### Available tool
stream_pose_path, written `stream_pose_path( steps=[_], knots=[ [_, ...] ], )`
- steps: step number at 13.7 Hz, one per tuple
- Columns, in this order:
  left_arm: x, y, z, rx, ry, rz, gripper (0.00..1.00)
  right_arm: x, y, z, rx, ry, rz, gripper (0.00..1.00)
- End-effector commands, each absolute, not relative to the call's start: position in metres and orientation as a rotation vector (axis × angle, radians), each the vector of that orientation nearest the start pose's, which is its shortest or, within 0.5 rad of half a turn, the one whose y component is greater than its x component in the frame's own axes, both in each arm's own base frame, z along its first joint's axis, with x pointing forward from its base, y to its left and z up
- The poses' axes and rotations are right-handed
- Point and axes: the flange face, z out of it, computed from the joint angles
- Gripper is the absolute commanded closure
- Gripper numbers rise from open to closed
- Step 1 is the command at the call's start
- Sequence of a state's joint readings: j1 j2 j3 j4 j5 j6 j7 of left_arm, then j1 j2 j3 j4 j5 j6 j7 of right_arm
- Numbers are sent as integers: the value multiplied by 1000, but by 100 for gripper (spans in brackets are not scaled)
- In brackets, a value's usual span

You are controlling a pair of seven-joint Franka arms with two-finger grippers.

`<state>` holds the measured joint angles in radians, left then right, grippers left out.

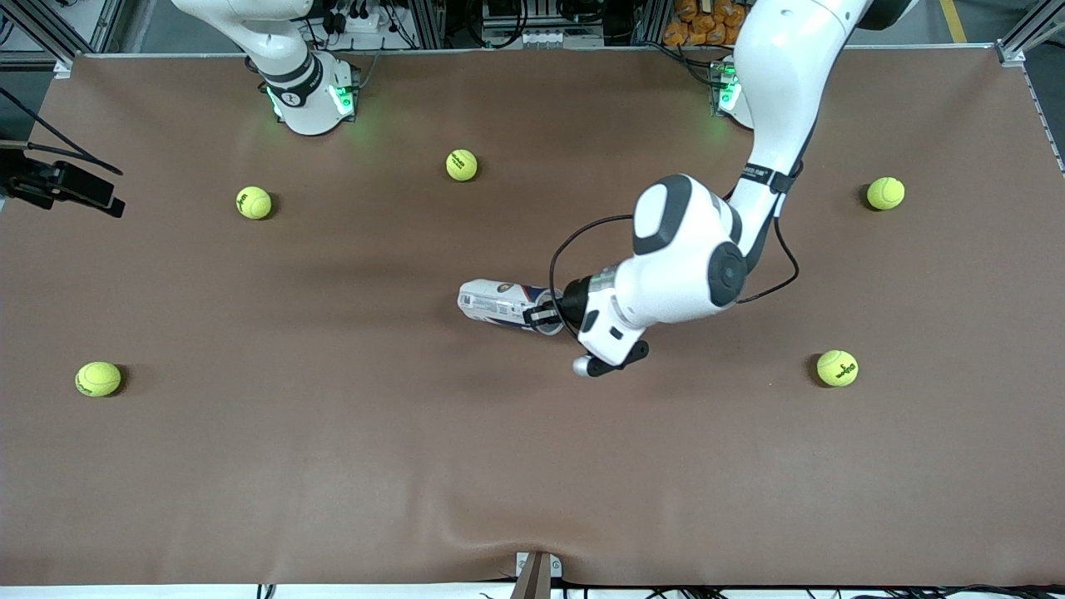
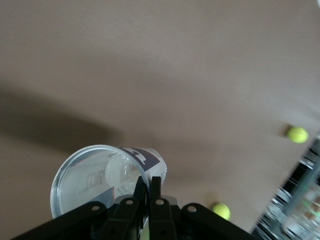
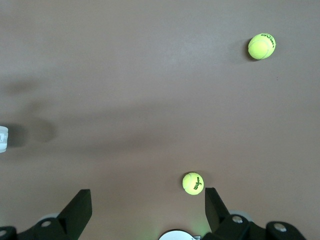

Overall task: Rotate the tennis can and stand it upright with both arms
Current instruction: 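Lift and rotate the can upright with the left gripper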

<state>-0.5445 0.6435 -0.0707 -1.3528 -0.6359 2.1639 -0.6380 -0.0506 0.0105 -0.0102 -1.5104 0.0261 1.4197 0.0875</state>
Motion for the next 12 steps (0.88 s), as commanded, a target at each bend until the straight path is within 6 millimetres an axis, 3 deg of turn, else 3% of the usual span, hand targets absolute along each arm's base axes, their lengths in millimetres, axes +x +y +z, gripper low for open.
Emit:
stream_pose_path(
  steps=[1,5,6,12],
  knots=[
    [598,-455,396,2601,530,-198,100,544,-31,639,-3092,238,151,0],
    [582,-470,419,2679,619,-119,100,544,-30,639,-3092,236,151,0],
    [569,-481,424,2747,605,-89,100,544,-30,639,-3094,236,151,0],
    [531,-500,421,3009,655,-48,100,544,-30,639,-3092,236,148,0]
  ],
)
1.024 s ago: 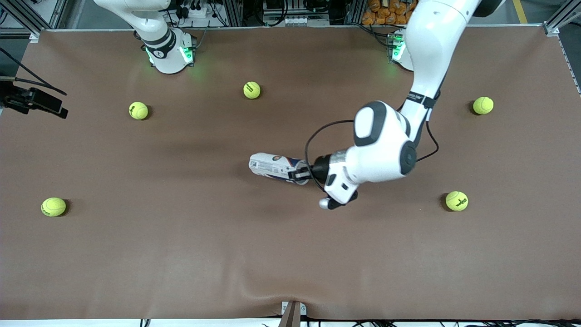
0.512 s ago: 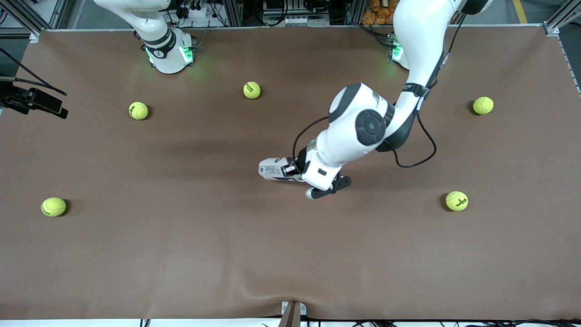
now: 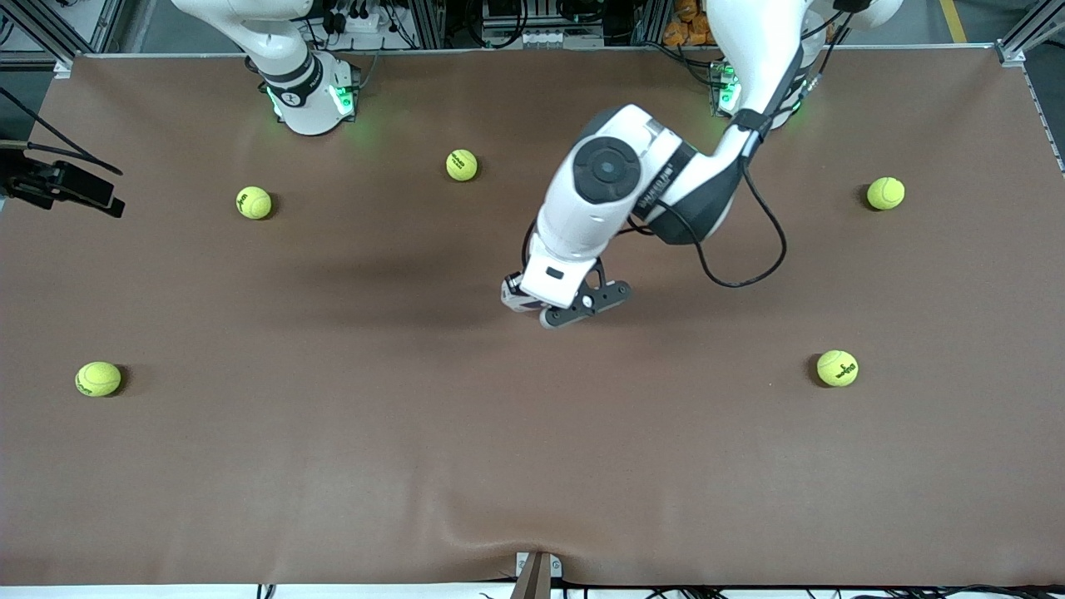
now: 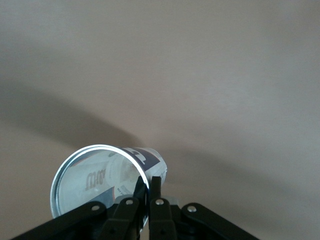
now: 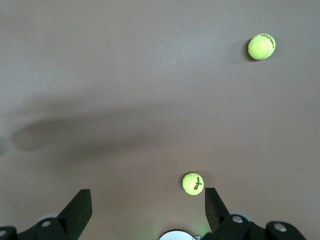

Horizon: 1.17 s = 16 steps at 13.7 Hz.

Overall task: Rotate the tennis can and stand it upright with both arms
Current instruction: 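Lift and rotate the can upright with the left gripper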

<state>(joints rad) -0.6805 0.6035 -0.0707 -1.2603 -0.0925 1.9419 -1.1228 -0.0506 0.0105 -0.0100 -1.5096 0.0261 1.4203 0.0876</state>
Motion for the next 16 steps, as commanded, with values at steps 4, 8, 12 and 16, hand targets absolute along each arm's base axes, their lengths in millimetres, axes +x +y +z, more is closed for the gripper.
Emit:
stream_pose_path(
  steps=[4,8,12,16],
  knots=[
    [509,-515,415,-3043,-561,-38,100,544,-30,639,-3092,236,148,0],
    [488,-536,409,-3004,-519,-120,100,545,-28,638,-3093,231,151,0],
    [476,-548,400,-2964,-490,-189,100,545,-29,638,-3091,233,151,0],
    [472,-557,388,-2967,-493,-200,100,545,-31,638,-3092,238,151,0]
  ],
)
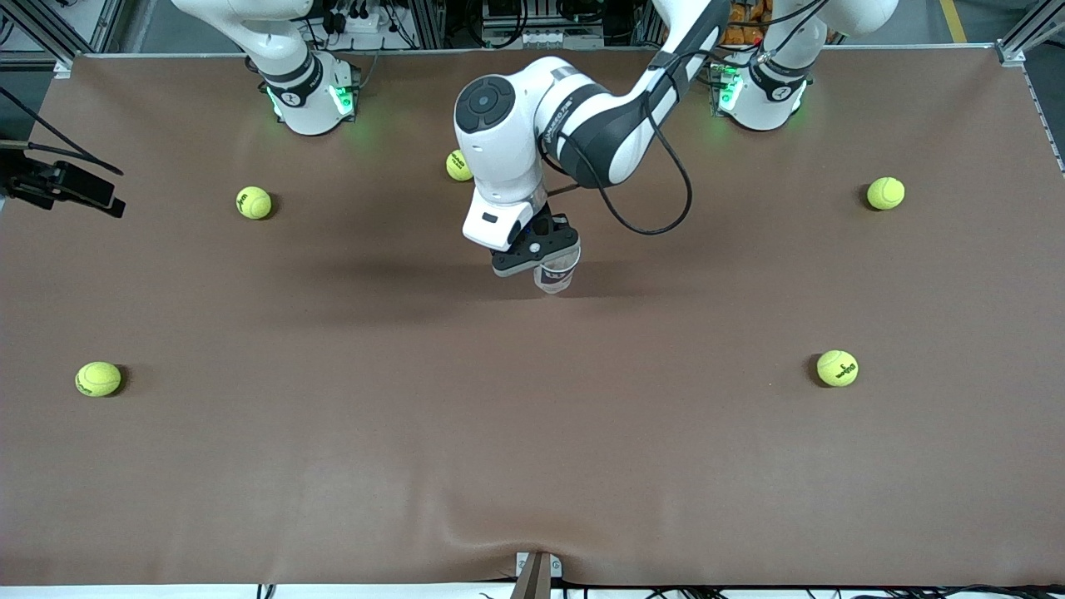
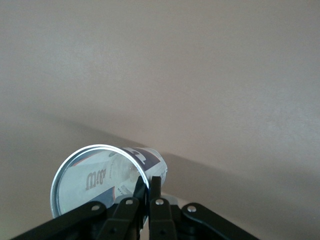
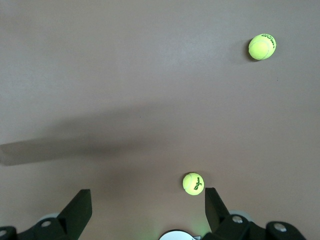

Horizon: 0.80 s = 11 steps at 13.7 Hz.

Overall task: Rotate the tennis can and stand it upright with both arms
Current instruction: 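Lift and rotate the can upright with the left gripper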

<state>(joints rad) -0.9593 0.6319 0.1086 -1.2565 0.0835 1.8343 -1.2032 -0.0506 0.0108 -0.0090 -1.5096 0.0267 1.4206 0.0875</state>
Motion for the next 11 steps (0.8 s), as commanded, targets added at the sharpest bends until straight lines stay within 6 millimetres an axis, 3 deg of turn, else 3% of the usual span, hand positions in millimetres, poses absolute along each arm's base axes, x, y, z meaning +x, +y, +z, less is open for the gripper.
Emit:
stream_pose_path(
  steps=[1,11],
  knots=[
    [472,-558,386,-2971,-492,-204,100,545,-31,639,-3092,238,148,0],
    [460,-579,354,-2957,-486,-302,100,545,-30,639,-3092,236,148,0]
  ],
)
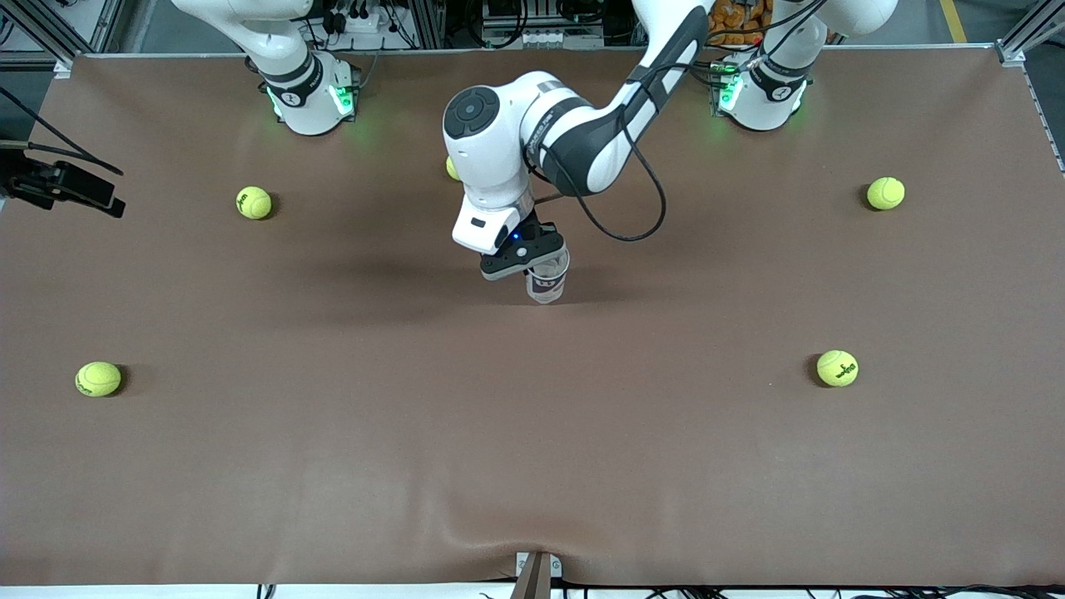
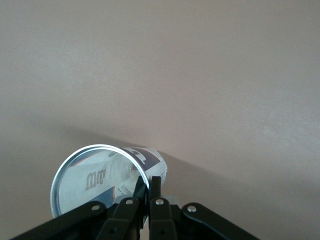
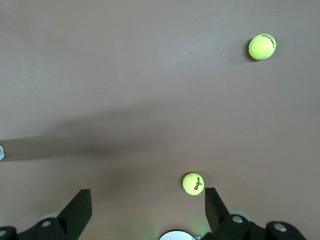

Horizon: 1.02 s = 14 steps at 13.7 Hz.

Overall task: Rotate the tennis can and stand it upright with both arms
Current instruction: 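Lift and rotate the can upright with the left gripper, then lower the upright can onto the table and open the left gripper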

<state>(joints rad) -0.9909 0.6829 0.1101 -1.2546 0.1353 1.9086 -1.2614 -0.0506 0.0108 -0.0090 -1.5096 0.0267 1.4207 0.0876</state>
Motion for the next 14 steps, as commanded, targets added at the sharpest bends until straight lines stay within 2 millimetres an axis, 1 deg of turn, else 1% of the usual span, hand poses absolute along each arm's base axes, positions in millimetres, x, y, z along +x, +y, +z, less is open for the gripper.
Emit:
stream_pose_path(
  steps=[1,2,3,4,5,6,7,9,11,12,13,14],
  knots=[
    [460,-579,354,-2957,-486,-302,96,545,-30,639,-3093,236,146,0],
    [460,-579,355,-2959,-484,-303,77,545,-30,639,-3093,236,146,0],
    [460,-579,357,-2961,-485,-305,61,545,-30,638,-3092,236,148,0],
    [460,-579,358,-2962,-485,-306,49,545,-30,639,-3093,236,146,0],
    [460,-579,361,-2965,-488,-308,43,545,-30,639,-3093,236,146,0],
    [461,-578,365,-2969,-493,-312,40,545,-30,638,-3092,238,149,0],
    [461,-578,366,-2969,-496,-310,39,545,-30,639,-3091,236,146,0],
    [460,-578,376,-2979,-499,-316,37,545,-30,639,-3092,238,146,0],
    [459,-576,381,-2978,-500,-312,34,545,-30,639,-3093,236,146,0],
    [458,-576,386,-2983,-506,-308,34,545,-30,639,-3093,236,146,0],
    [456,-573,399,-2986,-512,-299,32,545,-30,638,-3092,236,148,0],
    [453,-570,405,-2970,-511,-278,30,545,-30,639,-3092,238,146,0]
  ],
)
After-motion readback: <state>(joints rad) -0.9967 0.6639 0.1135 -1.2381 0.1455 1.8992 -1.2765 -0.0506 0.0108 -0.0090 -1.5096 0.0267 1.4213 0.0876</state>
